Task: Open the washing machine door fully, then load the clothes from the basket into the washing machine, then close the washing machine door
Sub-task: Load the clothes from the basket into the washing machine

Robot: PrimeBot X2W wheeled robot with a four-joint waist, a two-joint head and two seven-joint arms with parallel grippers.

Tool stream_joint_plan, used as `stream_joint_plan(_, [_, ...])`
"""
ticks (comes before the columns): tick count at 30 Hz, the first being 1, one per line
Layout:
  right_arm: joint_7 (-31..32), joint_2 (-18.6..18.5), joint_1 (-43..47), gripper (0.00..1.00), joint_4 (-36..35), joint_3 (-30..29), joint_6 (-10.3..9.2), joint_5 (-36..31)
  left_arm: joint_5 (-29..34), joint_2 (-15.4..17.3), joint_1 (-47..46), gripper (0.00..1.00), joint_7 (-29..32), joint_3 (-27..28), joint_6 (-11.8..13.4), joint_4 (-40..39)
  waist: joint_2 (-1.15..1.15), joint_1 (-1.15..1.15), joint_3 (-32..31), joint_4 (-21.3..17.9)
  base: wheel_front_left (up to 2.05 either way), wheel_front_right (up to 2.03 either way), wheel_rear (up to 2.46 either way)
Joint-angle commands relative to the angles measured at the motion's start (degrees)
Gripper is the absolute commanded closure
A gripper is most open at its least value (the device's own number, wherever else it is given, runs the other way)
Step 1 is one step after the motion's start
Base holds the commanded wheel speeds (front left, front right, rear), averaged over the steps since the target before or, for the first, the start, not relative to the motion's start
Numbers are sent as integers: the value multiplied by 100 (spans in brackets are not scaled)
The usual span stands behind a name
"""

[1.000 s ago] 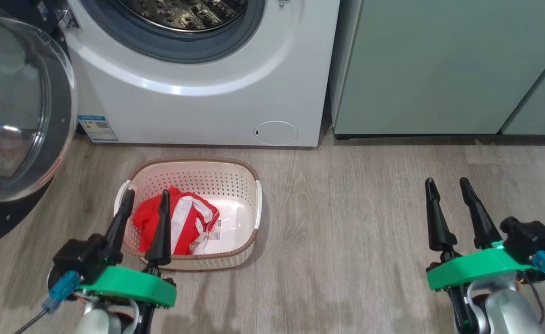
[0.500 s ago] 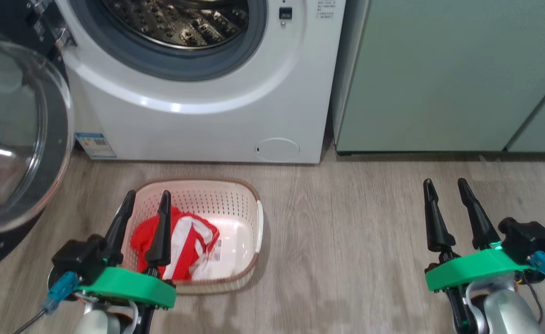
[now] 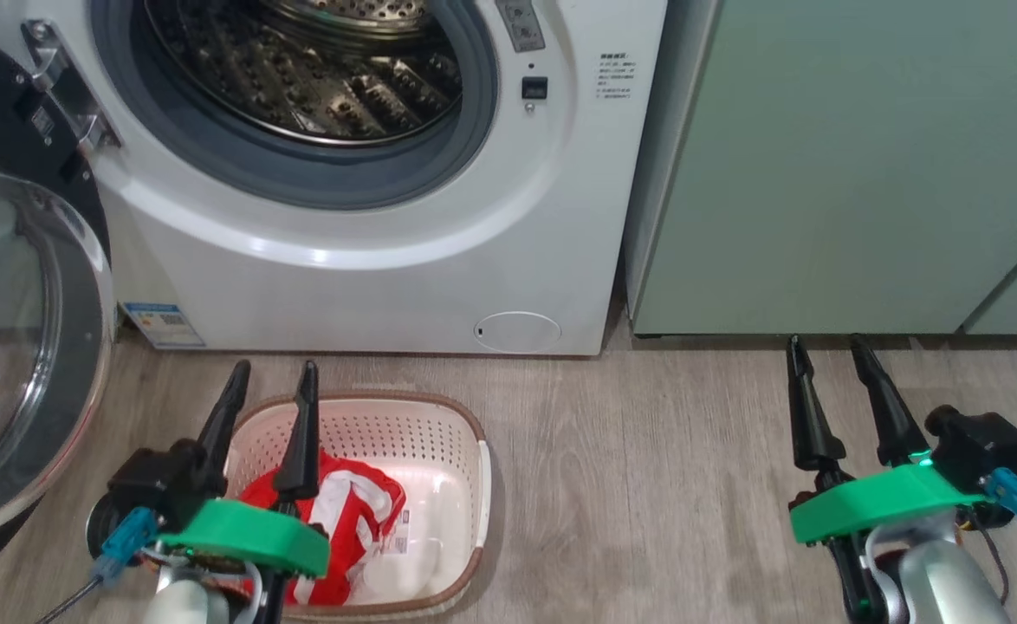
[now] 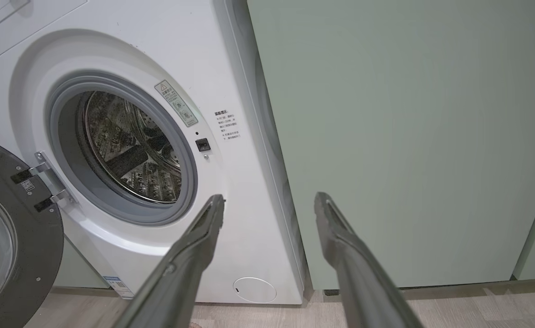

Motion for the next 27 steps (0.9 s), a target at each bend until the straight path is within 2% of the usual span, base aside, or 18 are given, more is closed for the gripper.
stream_joint_plan(1, [-53, -4, -133, 0, -160, 164, 0, -58, -36, 59, -112, 0, -28, 168, 48, -165, 0, 0, -12, -1, 0, 0, 0])
stream_joint_plan(27, [-53, -4, -93, 0, -205, 274, 0, -133, -210, 59, -70, 0, -28, 106, 57, -50, 0, 0, 24, 74, 0, 0, 0])
